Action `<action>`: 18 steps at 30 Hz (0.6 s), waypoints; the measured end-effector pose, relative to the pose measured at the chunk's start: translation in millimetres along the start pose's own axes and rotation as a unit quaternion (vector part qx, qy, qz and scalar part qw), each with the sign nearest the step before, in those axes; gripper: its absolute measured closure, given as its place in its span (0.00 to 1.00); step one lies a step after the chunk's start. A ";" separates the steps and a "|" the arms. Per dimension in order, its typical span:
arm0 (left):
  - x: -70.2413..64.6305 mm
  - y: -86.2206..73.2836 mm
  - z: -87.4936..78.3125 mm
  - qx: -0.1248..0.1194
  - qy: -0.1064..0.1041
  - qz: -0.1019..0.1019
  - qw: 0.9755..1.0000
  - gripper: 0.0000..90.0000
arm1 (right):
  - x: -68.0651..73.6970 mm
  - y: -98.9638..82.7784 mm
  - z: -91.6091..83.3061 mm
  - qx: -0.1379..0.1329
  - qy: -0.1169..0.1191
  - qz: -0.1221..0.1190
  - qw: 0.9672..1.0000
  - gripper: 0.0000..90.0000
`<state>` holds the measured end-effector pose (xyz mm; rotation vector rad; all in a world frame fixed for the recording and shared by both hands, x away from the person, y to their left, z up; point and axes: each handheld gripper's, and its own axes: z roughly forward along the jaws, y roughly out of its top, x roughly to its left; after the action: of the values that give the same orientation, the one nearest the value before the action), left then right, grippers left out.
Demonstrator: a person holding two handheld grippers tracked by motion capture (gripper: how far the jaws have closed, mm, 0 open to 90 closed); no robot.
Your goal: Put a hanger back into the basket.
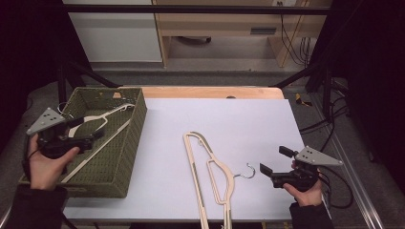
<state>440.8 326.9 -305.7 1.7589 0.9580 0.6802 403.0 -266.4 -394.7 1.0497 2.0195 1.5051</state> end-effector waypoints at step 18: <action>-122.3 -31.8 61.5 -0.010 -0.112 0.030 0.993 0.06 | 1.8 -23.5 37.8 0.063 0.045 -0.019 0.997 0.19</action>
<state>415.1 199.7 -359.8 1.8084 0.7455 0.5159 420.8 -244.4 -429.1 1.0011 2.2091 1.4471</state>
